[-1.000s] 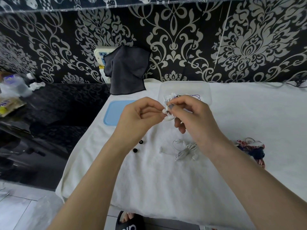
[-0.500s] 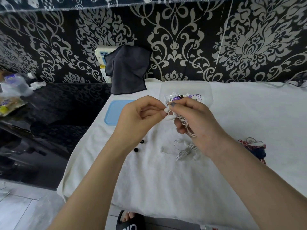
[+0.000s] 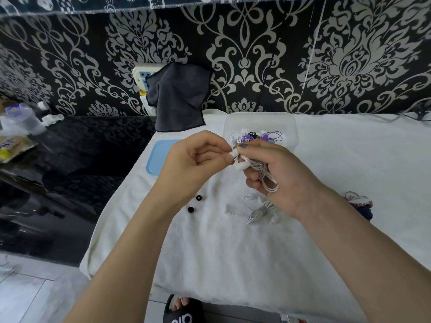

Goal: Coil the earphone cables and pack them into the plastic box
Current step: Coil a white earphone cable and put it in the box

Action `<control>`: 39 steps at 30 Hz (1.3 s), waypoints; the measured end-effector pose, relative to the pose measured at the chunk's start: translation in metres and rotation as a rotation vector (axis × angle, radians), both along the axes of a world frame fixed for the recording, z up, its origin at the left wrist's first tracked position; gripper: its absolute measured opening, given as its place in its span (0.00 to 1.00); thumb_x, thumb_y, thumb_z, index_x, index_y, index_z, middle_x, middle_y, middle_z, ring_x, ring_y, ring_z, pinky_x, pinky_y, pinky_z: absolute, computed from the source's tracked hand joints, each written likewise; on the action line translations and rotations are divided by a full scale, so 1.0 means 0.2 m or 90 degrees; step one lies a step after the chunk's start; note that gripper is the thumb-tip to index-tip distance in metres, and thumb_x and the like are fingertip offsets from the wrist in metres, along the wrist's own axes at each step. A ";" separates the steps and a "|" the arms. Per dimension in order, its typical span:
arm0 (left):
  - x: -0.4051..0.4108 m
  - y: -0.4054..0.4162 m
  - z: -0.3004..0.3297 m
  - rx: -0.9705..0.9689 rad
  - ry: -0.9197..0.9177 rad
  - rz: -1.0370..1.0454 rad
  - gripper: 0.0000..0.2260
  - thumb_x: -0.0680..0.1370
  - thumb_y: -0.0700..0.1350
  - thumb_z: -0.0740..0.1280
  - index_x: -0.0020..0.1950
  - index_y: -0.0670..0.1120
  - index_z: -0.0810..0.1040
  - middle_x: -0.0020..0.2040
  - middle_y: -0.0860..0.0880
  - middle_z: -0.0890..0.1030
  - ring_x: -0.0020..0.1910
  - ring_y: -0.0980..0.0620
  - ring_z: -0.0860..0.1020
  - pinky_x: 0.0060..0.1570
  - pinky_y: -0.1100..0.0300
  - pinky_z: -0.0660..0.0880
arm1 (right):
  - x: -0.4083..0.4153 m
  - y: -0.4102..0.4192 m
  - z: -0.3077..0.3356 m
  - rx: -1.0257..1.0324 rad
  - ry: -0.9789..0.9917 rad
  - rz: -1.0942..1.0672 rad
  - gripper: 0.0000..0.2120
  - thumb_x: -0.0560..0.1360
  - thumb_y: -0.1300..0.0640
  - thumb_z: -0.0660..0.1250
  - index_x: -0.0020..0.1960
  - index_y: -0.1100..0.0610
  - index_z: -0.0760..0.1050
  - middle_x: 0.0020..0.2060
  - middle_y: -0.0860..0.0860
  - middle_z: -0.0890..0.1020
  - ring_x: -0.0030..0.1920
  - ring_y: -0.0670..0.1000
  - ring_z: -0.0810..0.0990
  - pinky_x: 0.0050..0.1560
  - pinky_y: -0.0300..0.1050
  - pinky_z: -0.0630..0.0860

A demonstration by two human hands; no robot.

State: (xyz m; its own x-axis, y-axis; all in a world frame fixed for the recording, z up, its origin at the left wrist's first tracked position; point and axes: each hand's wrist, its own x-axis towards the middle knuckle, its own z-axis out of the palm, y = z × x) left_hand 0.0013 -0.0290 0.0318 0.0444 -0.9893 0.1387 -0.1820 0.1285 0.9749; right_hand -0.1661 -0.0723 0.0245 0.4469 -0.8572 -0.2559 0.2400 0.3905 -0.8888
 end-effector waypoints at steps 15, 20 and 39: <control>0.00 0.01 0.02 0.035 0.033 -0.059 0.02 0.79 0.36 0.70 0.50 0.41 0.80 0.43 0.49 0.84 0.44 0.52 0.82 0.54 0.55 0.79 | 0.00 0.02 -0.01 0.213 -0.118 0.051 0.04 0.77 0.58 0.68 0.43 0.56 0.78 0.33 0.49 0.74 0.24 0.44 0.66 0.23 0.35 0.64; -0.02 0.02 0.02 -0.004 -0.015 -0.032 0.02 0.80 0.37 0.70 0.52 0.41 0.80 0.41 0.45 0.86 0.43 0.43 0.84 0.48 0.58 0.77 | 0.00 0.02 0.00 0.267 -0.167 0.079 0.06 0.78 0.57 0.67 0.42 0.55 0.77 0.33 0.48 0.74 0.25 0.43 0.65 0.23 0.34 0.62; -0.04 0.01 -0.01 -0.166 -0.250 0.030 0.03 0.79 0.37 0.71 0.50 0.44 0.82 0.45 0.52 0.84 0.44 0.51 0.85 0.51 0.60 0.81 | -0.01 0.00 -0.02 0.276 -0.186 0.090 0.05 0.78 0.59 0.66 0.44 0.58 0.78 0.36 0.50 0.76 0.26 0.43 0.65 0.22 0.34 0.60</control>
State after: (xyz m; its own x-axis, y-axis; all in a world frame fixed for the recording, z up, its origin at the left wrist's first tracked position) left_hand -0.0069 -0.0279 0.0304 -0.0177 -0.9173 0.3979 -0.5416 0.3433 0.7674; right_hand -0.1673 -0.0724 0.0206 0.6553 -0.6273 -0.4209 0.3714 0.7527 -0.5436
